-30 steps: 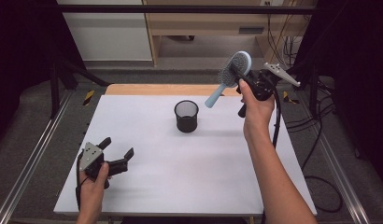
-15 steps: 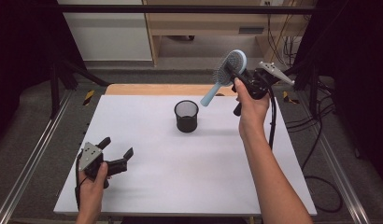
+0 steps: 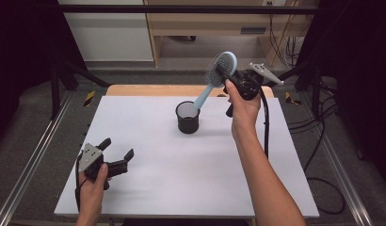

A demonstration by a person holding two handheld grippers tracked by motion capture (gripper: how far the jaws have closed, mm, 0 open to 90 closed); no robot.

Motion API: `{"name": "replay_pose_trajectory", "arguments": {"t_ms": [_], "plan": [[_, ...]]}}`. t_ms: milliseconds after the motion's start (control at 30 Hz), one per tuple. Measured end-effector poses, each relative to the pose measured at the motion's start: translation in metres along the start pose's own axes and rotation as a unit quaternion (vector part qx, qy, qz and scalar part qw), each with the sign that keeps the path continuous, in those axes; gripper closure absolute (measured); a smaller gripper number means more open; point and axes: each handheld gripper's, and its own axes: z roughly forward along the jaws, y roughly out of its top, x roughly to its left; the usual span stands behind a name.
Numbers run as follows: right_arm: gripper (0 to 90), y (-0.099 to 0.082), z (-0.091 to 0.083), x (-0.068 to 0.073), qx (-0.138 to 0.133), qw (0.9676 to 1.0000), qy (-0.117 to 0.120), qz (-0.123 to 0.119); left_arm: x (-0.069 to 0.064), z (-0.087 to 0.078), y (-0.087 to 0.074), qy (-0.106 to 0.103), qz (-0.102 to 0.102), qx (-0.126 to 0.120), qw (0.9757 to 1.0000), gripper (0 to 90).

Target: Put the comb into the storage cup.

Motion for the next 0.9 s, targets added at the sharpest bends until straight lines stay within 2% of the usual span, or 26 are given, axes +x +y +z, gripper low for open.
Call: {"name": "replay_pose_trajectory", "arguments": {"t_ms": [233, 567, 900], "plan": [[52.5, -0.01, 0.011, 0.002, 0.008, 1.0, 0.002, 0.001, 0.001, -0.001, 0.0, 0.002, 0.0, -0.001, 1.0, 2.8], [52.5, -0.032, 0.031, 0.004, 0.029, 0.9996, 0.003, -0.003, 0.001, 0.0, 0.0, 0.001, 0.001, -0.001, 1.0, 2.7], [52.3, -0.047, 0.039, 0.003, 0.043, 0.9991, -0.001, -0.005, 0.002, 0.0, 0.0, 0.0, 0.001, -0.001, 1.0, 2.6]]}}
